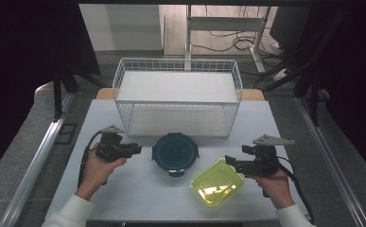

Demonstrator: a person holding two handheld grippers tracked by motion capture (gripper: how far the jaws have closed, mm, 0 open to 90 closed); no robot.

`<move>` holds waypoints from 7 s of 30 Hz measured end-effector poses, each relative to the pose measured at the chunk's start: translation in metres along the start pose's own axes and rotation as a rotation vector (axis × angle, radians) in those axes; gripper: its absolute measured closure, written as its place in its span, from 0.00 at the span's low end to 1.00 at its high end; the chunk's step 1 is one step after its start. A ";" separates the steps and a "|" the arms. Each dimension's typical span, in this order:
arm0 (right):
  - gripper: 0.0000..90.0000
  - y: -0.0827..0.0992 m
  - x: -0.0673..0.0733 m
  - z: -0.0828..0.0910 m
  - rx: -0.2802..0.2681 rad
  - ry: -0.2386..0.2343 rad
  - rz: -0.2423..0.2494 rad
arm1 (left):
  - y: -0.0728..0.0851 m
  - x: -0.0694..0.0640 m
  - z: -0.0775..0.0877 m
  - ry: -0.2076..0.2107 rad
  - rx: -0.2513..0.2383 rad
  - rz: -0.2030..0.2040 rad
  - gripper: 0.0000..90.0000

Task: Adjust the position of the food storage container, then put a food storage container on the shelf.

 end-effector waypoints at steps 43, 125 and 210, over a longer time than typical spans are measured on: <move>0.17 -0.016 0.021 -0.017 0.058 -0.113 -0.079 | -0.009 -0.015 0.021 0.038 -0.090 0.070 0.15; 0.28 -0.004 0.067 -0.151 0.461 -0.310 -0.266 | 0.009 0.003 -0.095 0.304 0.109 0.372 0.23; 0.41 -0.049 0.065 -0.098 0.257 -0.293 -0.273 | -0.034 -0.031 -0.057 0.257 -0.005 0.292 0.37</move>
Point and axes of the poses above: each handheld gripper's, and its own axes: z roughly backward along the jaws, y roughly out of its underside, x roughly to its left, the point moved 7 cm from there along -z, roughly forward along the jaws, and after that the axes turned 12 degrees about y, right-handed, at the moved point
